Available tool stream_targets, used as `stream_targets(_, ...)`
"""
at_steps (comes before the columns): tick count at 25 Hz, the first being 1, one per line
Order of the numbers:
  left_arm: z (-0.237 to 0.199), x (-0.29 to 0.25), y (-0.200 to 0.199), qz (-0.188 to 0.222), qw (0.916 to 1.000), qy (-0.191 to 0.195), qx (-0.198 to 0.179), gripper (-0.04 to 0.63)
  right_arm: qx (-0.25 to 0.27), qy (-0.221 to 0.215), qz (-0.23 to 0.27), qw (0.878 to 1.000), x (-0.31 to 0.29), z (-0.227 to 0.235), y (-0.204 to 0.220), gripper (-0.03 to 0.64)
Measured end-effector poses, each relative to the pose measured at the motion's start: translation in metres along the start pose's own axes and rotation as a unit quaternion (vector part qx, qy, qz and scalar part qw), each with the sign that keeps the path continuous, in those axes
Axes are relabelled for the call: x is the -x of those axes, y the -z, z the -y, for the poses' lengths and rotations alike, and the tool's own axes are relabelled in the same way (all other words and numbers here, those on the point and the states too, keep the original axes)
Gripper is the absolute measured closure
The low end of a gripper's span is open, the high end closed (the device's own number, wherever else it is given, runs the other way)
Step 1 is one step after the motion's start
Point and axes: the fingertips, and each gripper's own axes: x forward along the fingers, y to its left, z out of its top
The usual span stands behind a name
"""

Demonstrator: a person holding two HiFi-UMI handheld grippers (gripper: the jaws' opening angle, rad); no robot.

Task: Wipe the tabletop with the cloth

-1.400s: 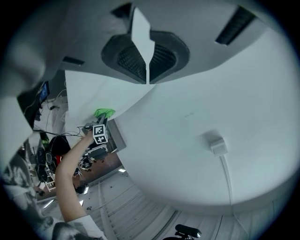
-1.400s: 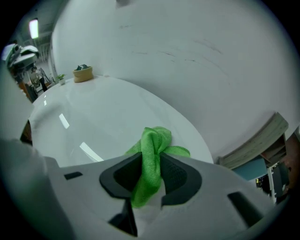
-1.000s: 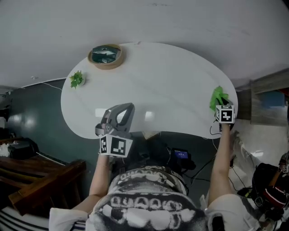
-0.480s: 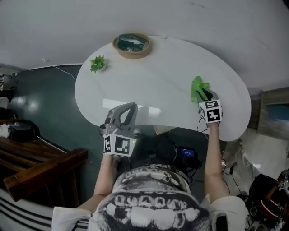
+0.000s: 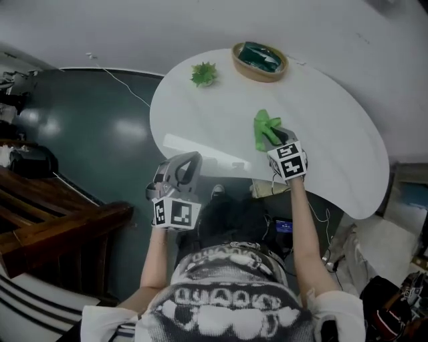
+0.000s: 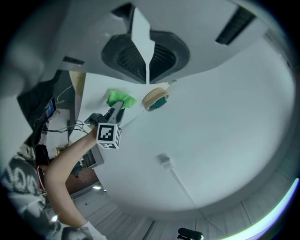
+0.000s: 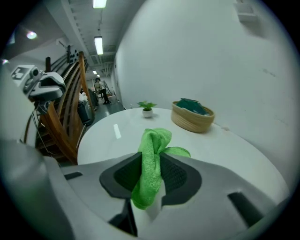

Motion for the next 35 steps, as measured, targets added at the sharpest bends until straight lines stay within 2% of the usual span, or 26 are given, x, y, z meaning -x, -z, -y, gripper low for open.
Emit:
stream_targets(8,-0.059,0.075,0.1,-0.038,0.998,-0.049,0.014,0.577,0.04,-0.078,0.003,0.996,-0.074,-0.158,-0.065,0.499)
stream_targets(14,-0.072,0.106,0.131,-0.047,0.9961,-0.066,0.033,0.577,0.077,-0.134,-0.016,0.988,-0.114,-0.249,-0.078,0.499)
stream_targets(19,-0.073,0.124,0.147,-0.049,0.9956,-0.068,0.042,0.577,0.093,-0.161,-0.036,0.982,-0.136,-0.296,-0.079,0.499)
stream_targets(26,-0.071,0.136,0.168,-0.05,0.9951,-0.068,0.051,0.577,0.101,-0.15,-0.082,0.98,-0.148,-0.298,-0.056,0.499)
stream_targets(35,-0.052,0.109,0.136,-0.022,0.9988,-0.024,0.036,0.577,0.072,-0.107,-0.09,0.988,-0.118,-0.241,-0.025,0.499)
